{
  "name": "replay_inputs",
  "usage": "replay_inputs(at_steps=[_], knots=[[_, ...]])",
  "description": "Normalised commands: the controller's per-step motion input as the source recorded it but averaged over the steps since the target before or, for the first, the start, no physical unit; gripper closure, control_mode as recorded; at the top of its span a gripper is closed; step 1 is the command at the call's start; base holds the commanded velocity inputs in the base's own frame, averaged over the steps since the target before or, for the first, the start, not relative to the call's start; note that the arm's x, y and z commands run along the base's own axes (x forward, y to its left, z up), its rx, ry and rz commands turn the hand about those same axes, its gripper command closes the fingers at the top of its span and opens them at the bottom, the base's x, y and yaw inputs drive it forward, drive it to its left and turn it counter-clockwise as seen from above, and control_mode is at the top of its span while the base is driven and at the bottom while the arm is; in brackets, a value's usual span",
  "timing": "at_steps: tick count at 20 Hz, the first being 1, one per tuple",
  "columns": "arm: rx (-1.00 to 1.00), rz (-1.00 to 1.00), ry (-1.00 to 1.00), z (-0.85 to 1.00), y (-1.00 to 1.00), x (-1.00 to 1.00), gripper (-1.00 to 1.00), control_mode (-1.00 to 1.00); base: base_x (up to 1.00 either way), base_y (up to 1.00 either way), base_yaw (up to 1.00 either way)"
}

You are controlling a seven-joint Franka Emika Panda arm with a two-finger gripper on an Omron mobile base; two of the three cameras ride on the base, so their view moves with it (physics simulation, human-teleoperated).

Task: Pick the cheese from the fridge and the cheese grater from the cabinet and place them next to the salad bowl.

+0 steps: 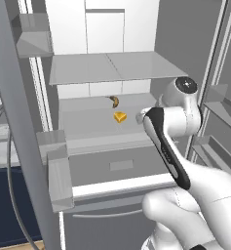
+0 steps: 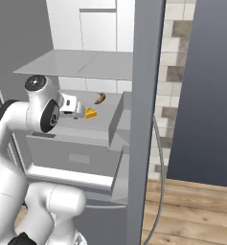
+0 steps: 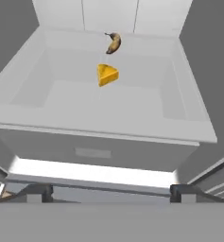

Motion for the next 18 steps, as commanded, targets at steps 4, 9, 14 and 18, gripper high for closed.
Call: replay_inputs(at_steps=[4,9,14,18], knots=[[0.0,-0.02,-0.1,-0.21,0.21,0.19,-1.0,-1.0,0.0,0.0,0.0],[0.04,-0.02,0.0,-0.08,0.12,0.45,-1.0,-1.0,0.0,0.0,0.0],[0.01,0.0,0.02,-0.02,0.14,0.57,-1.0,-1.0,0.0,0.0,0.0],[0.02,0.0,0.08,-0.01,0.08,0.7,-1.0,-1.0,0.0,0.0,0.0]])
